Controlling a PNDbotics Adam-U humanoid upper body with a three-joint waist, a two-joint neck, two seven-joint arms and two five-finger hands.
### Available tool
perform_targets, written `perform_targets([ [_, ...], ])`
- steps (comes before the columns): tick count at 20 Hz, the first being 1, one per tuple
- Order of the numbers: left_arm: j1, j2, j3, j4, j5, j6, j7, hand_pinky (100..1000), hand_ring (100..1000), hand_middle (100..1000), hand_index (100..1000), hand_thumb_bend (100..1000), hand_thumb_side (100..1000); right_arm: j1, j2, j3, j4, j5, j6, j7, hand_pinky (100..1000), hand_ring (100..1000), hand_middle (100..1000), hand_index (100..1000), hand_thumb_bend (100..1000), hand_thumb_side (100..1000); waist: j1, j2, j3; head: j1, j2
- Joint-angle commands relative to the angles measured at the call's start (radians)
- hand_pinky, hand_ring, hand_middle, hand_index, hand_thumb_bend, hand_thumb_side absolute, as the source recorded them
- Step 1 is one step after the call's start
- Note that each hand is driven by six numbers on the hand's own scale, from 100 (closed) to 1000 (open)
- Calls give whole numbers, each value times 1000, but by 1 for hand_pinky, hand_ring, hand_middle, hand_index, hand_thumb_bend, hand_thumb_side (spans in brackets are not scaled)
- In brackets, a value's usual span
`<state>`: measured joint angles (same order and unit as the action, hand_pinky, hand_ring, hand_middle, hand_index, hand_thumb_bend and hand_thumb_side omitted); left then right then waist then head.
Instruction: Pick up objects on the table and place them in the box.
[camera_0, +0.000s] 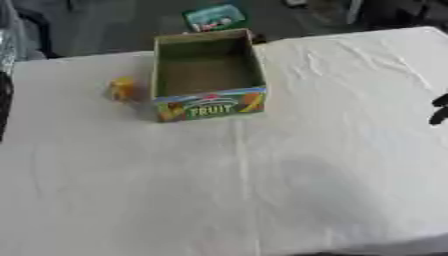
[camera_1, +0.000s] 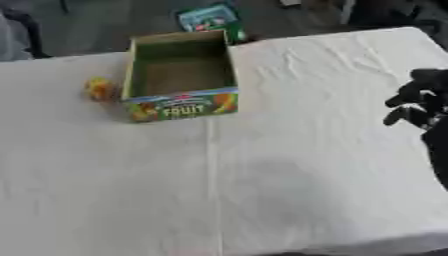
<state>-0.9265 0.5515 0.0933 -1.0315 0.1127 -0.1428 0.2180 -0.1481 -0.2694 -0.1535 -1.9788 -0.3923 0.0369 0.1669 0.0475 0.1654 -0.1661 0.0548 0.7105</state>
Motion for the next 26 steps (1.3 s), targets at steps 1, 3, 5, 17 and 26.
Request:
perform_targets([
  [1,-32,42,-11,52,-74,2,8,561,475,499,611,100,635,-6,-23,0,-21,6,4,1,425,559,532,694,100,567,0,-20,-3,4,-7],
  [3,-41,43,-18,95,-127,2,12,561,477,503,623,100,612,-7,-24,1,-21,5,5,2,425,559,532,694,100,567,2,-21,-7,6,-9],
  [5,-50,43,-24,135,-182,1,18,562,478,504,627,100,601,-8,-25,3,-21,5,5,4,425,559,532,694,100,567,3,-21,-11,6,-10],
  [17,-111,2,-63,309,-601,-3,11,603,532,562,707,100,297,-11,-27,10,-21,4,11,13,424,559,532,694,100,570,12,-23,-39,14,-19],
  [26,-133,-23,-69,393,-892,1,-97,648,606,636,773,142,185,-13,-28,14,-21,5,16,17,424,559,531,694,100,574,19,-23,-56,19,-22],
])
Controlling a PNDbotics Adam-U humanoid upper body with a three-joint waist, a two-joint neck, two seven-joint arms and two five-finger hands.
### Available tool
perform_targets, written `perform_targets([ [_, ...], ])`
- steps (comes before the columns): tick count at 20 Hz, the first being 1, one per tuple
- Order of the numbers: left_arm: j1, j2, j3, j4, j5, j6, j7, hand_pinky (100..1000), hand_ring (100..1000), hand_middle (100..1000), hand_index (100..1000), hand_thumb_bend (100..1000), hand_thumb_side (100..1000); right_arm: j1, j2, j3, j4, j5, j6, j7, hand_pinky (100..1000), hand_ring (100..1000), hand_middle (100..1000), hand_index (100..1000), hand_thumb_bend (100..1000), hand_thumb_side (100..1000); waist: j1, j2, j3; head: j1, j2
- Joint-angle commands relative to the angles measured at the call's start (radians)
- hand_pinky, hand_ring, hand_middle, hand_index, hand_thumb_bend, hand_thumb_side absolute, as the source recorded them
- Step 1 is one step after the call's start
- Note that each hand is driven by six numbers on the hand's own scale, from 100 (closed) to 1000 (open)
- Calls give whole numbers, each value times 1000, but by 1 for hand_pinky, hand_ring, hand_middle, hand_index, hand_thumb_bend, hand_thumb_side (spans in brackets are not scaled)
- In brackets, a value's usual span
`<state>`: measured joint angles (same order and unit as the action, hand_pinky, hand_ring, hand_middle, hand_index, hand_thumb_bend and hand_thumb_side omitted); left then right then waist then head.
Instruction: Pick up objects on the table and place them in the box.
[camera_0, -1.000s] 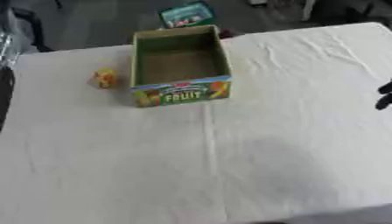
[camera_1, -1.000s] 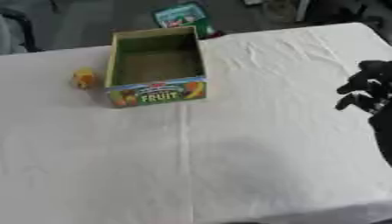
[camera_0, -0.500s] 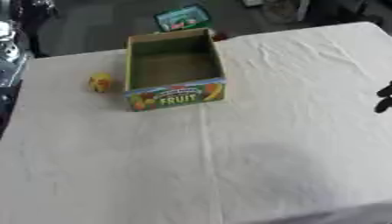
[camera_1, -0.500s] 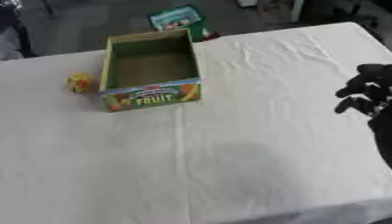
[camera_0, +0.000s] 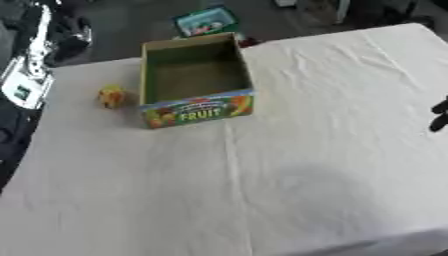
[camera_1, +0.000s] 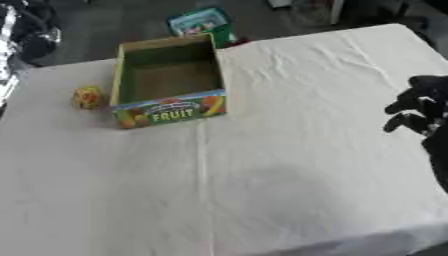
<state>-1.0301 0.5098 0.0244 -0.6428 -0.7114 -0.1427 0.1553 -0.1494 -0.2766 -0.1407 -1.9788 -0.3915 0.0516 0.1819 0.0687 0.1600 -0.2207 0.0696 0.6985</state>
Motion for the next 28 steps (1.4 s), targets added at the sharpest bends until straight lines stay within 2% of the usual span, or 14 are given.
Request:
perform_targets([
  [1,-29,17,1,10,-93,2,-54,647,605,635,773,155,188,-12,-21,2,-21,4,1,2,424,559,531,693,100,575,-2,-17,-2,4,-10],
  [9,-24,19,16,33,-206,2,-225,645,617,649,793,288,223,-12,-19,1,-21,5,2,2,424,559,531,693,100,576,-1,-16,-3,0,-10],
  [10,-23,19,17,34,-214,1,-241,644,617,649,793,328,188,-12,-19,1,-21,5,3,3,424,559,531,693,100,576,-1,-15,-2,0,-10],
  [11,-22,19,19,34,-222,0,-255,645,617,649,793,307,229,-12,-19,1,-21,6,3,3,424,559,531,693,100,576,-2,-15,-2,-1,-10],
  [13,-18,19,21,37,-236,-1,-279,645,616,648,794,329,235,-13,-19,1,-21,6,2,3,424,559,531,693,100,575,-2,-14,-3,-2,-10],
  [19,-10,20,25,46,-272,-1,-328,648,625,652,803,386,253,-13,-18,1,-21,6,1,2,423,559,530,693,100,575,-5,-12,-4,-4,-10],
  [28,9,8,24,55,-316,-1,-337,656,646,672,814,408,267,-14,-15,1,-21,6,-4,5,423,559,530,693,100,573,-12,-5,-4,-6,-6],
])
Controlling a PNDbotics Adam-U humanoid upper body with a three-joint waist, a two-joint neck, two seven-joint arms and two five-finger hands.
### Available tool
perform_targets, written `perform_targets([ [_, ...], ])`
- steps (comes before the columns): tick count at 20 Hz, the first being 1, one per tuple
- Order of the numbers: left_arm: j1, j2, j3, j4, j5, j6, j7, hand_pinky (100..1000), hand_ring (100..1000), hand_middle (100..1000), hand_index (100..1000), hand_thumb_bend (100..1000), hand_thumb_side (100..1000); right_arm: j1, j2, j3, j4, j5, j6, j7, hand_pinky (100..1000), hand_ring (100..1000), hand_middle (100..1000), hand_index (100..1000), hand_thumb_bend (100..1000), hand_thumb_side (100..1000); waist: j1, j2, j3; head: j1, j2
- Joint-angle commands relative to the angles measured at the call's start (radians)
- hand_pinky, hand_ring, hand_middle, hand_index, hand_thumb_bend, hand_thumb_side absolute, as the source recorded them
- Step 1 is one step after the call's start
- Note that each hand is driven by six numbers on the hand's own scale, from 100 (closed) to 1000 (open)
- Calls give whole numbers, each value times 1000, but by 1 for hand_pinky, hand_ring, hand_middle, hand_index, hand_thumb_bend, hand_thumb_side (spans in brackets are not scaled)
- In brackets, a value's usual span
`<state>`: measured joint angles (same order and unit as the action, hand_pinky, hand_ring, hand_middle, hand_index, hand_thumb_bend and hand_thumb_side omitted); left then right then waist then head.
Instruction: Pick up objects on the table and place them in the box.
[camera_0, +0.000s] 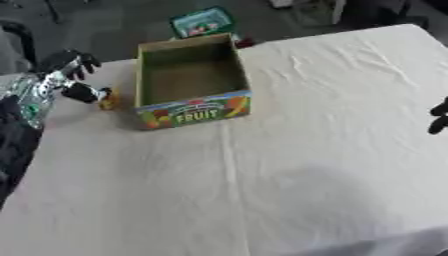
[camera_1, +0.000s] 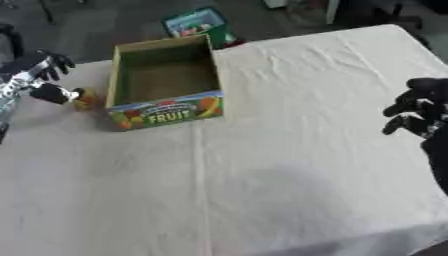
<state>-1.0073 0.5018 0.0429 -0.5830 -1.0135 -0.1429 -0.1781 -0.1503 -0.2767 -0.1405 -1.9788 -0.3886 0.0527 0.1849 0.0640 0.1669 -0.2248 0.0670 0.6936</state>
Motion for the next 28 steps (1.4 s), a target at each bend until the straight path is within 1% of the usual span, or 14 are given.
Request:
perform_targets([
  [1,-12,14,5,-3,-19,0,-5,657,648,673,815,416,268,-13,-15,1,-21,3,-5,2,422,559,530,693,100,573,-8,-11,1,-4,-1],
  [7,-2,4,2,1,-42,-5,-15,660,658,682,818,450,280,-14,-12,1,-21,5,-6,3,422,559,530,693,100,575,-10,-5,0,-6,1],
  [11,6,-1,1,1,-59,-2,-15,653,649,674,814,480,276,-15,-11,0,-21,7,-6,4,422,559,530,693,100,576,-11,-2,0,-8,1],
  [16,16,-7,2,4,-75,8,8,641,630,653,799,473,272,-15,-9,0,-21,9,-7,5,421,559,529,693,100,577,-12,1,-3,-9,-1],
  [17,17,-8,2,3,-77,9,16,627,610,626,784,465,270,-15,-8,0,-21,9,-7,5,421,559,529,693,100,577,-12,2,-4,-9,-1],
  [20,21,-11,1,5,-84,15,40,602,580,591,756,452,270,-16,-7,0,-21,10,-6,5,421,560,529,693,100,579,-12,4,-4,-10,0],
  [24,23,-11,1,11,-93,21,58,524,496,499,673,369,254,-16,-7,-1,-21,12,-6,5,421,558,529,693,100,579,-12,6,-3,-12,0],
  [25,23,-11,1,12,-95,22,63,491,460,457,631,329,244,-16,-7,-1,-21,12,-6,5,421,558,529,693,100,579,-12,6,-2,-12,1],
  [28,27,-9,1,14,-101,26,77,444,397,384,555,270,232,-16,-6,-1,-21,13,-6,6,421,558,529,693,100,579,-12,6,-1,-15,1],
])
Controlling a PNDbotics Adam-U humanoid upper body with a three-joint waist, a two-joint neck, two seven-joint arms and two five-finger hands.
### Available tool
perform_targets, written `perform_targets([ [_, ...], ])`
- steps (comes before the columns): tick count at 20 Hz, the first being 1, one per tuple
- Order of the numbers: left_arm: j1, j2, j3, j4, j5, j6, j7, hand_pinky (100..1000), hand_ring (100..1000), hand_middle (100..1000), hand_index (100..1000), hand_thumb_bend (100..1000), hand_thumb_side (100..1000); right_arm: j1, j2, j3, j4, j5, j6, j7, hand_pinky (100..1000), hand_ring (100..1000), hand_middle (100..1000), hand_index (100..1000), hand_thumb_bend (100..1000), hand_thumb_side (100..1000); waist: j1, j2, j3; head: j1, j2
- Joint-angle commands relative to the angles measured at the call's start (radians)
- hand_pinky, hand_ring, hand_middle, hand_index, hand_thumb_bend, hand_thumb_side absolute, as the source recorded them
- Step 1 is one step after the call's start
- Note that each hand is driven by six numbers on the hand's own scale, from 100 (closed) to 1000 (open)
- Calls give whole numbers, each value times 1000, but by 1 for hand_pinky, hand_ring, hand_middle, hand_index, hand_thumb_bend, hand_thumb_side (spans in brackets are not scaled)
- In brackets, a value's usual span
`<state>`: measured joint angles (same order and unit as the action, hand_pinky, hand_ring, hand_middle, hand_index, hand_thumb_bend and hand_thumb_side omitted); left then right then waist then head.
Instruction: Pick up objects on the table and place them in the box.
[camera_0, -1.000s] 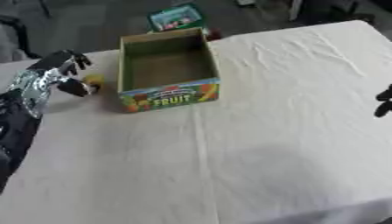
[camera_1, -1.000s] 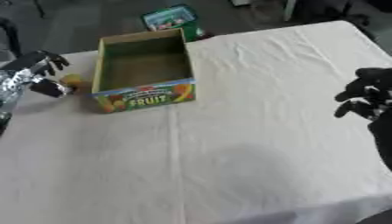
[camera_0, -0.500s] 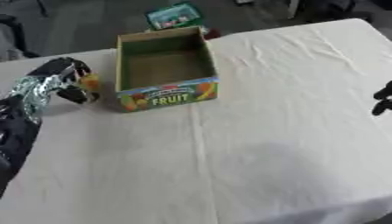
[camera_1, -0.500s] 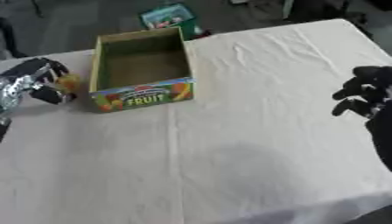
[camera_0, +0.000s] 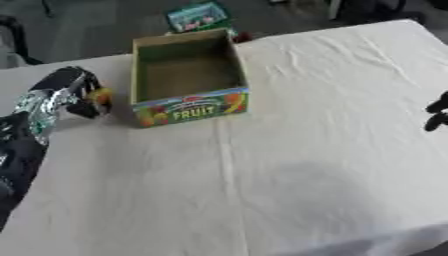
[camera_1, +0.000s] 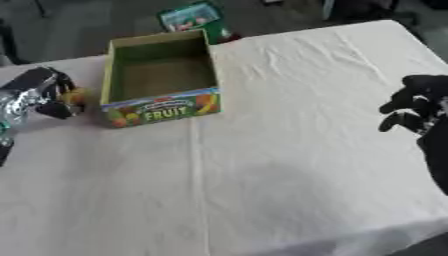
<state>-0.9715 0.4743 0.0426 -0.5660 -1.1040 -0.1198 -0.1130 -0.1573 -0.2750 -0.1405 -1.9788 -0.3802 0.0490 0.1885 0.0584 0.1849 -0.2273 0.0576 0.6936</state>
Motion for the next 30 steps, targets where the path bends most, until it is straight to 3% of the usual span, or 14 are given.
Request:
perform_targets([
  [1,-8,19,2,-2,-12,4,14,427,376,357,527,264,231,-9,-8,-1,-21,4,-2,2,421,558,529,693,100,578,-7,-12,2,-6,1],
  [4,-6,21,5,-6,-14,6,34,383,309,275,450,258,226,-9,-8,-2,-21,4,-3,2,421,557,530,693,100,577,-8,-13,3,-7,1],
  [8,-6,30,12,-44,-8,10,106,312,225,164,338,187,198,-8,-8,-3,-21,3,-3,2,422,558,530,694,100,575,-9,-15,7,-10,1],
  [12,-11,51,14,-87,6,10,178,294,182,100,280,135,175,-6,-10,-4,-21,2,-3,1,422,558,530,694,100,575,-9,-19,11,-13,1],
  [21,-54,57,-8,-210,83,-39,200,296,171,100,276,100,146,-1,-13,-3,-21,-2,-2,2,422,558,530,694,100,571,-10,-29,17,-15,4],
  [26,-96,9,-44,-287,134,-76,171,311,180,101,287,100,131,-3,-13,2,-20,-5,-1,8,423,559,530,694,100,570,-12,-31,8,-5,2],
  [30,-119,-50,-69,-298,118,-83,163,327,195,122,307,104,129,-5,-12,8,-19,-8,1,14,422,559,530,694,100,574,-11,-32,-6,8,0],
])
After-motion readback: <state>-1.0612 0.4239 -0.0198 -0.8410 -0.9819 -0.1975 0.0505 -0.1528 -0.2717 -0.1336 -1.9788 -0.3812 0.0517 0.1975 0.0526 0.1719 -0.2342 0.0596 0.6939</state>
